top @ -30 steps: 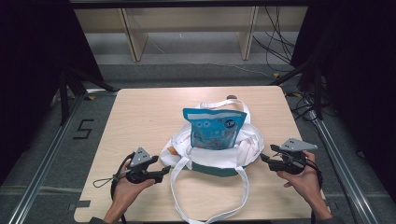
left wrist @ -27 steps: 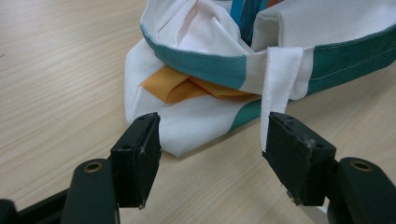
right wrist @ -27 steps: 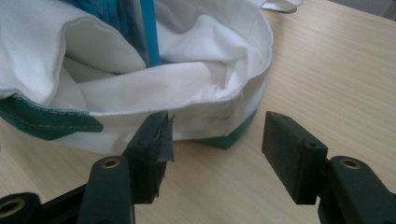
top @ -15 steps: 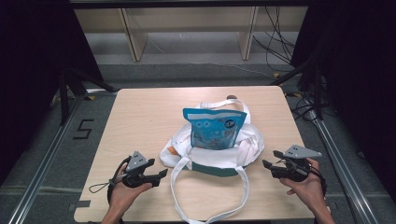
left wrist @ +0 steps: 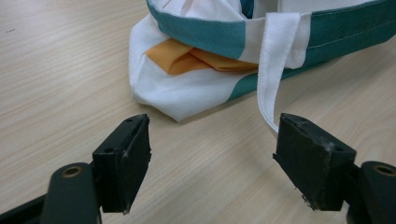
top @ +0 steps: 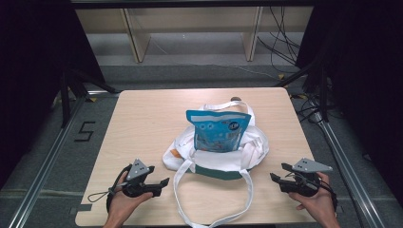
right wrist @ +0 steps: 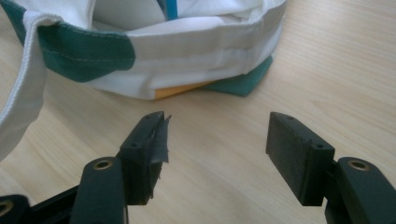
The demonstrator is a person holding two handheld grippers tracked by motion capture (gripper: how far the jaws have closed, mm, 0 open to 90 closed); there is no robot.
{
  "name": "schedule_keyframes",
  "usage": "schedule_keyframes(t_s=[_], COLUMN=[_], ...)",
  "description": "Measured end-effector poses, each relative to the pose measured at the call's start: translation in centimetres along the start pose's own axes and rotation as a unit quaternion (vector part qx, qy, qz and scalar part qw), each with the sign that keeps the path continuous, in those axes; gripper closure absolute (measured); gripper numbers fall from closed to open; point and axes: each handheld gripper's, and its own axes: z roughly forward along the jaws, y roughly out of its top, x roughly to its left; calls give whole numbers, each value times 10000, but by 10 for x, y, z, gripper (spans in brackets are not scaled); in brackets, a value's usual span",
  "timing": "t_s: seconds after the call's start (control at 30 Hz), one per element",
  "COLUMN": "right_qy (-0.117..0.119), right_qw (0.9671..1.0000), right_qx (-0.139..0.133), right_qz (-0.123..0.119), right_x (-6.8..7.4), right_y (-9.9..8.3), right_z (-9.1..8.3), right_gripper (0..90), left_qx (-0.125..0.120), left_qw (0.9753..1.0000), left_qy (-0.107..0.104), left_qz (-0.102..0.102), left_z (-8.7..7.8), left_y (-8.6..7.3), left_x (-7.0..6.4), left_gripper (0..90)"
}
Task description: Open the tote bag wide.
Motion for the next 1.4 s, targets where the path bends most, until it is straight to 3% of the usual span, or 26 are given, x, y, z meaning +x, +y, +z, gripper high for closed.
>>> schedule_keyframes(t_s=[0.07, 0.2, 0.23, 0.27, 0.33, 0.37, 0.43, 0.47, 0.5, 0.53, 0.57, 0.67, 0.7, 0.73, 0.8, 0.83, 0.9, 0.93, 0.97, 1.03, 1.13, 1.2, 1.27, 1.3, 1.37, 1.4], right_qy=[73, 91, 144, 105, 143, 179, 170, 215, 168, 159, 245, 217, 314, 209, 217, 201, 249, 204, 217, 253, 178, 238, 196, 184, 227, 202], right_qw=[10000, 9999, 9999, 9999, 9999, 9998, 9998, 9997, 9997, 9997, 9996, 9995, 9990, 9993, 9994, 9995, 9993, 9993, 9993, 9990, 9991, 9989, 9988, 9989, 9985, 9986], right_qx=[17, 60, 35, 69, 21, 36, 66, 72, 142, 152, 148, 222, 266, 298, 218, 245, 253, 306, 282, 370, 346, 399, 438, 430, 416, 475], right_qz=[43, 16, 40, -14, 34, 37, 40, -98, 80, 71, 82, -93, -146, 59, -154, 15, -116, 73, -89, 32, -176, -25, -104, -68, -289, -61], right_x=[1, 2, 3, 2, 3, 4, 5, 3, 7, 8, 9, 9, 8, 12, 10, 13, 11, 15, 12, 16, 16, 21, 21, 22, 20, 25], right_y=[-2, -5, -6, -6, -8, -9, -11, -12, -13, -14, -15, -18, -19, -20, -22, -23, -25, -27, -28, -32, -34, -37, -38, -39, -40, -41], right_z=[0, -3, -2, -4, -5, -5, -6, -6, -7, -8, -7, -7, -7, -9, -10, -11, -11, -13, -13, -14, -16, -17, -18, -18, -17, -18], right_gripper=[379, 371, 370, 370, 363, 358, 355, 354, 351, 349, 348, 336, 335, 334, 329, 326, 319, 313, 307, 303, 291, 288, 285, 284, 283, 282], left_qx=[84, 88, 122, 46, 79, 168, 40, 60, 156, 95, 99, 34, 141, 182, 121, 43, 136, 91, 77, 103, 44, 157, 104, 223, 239, 231], left_qw=[9999, 9999, 9998, 10000, 10000, 9997, 10000, 10000, 9995, 9995, 9999, 9999, 9994, 9995, 9993, 9999, 9996, 9995, 9997, 9992, 9998, 9988, 9996, 9988, 9990, 9982], left_qy=[27, 90, 40, 43, 39, 16, 41, 45, 77, 42, 41, 16, 12, 10, 1, 9, 30, 13, 21, 26, 21, 20, 21, 17, 7, 6], left_qz=[111, -10, 172, 38, 9, 148, 17, 47, 273, 286, 130, 119, 326, 246, 368, 151, 259, 311, 246, 375, 201, 456, 245, 443, 388, 561], left_z=[-2, -4, -5, -4, -5, -6, -5, -6, -8, -7, -7, -7, -10, -10, -10, -10, -12, -12, -12, -14, -15, -17, -15, -17, -16, -16], left_y=[0, -2, -3, -3, -4, -4, -5, -6, -5, -6, -7, -9, -9, -10, -10, -12, -13, -13, -14, -14, -17, -18, -21, -20, -21, -20], left_x=[0, -4, -2, -4, -5, -4, -8, -8, -7, -7, -11, -14, -12, -13, -13, -17, -16, -16, -17, -17, -21, -20, -25, -23, -24, -22], left_gripper=[245, 220, 219, 218, 213, 211, 208, 205, 204, 202, 200, 196, 195, 193, 187, 186, 181, 179, 179, 176, 176, 176, 176, 176, 176, 176])
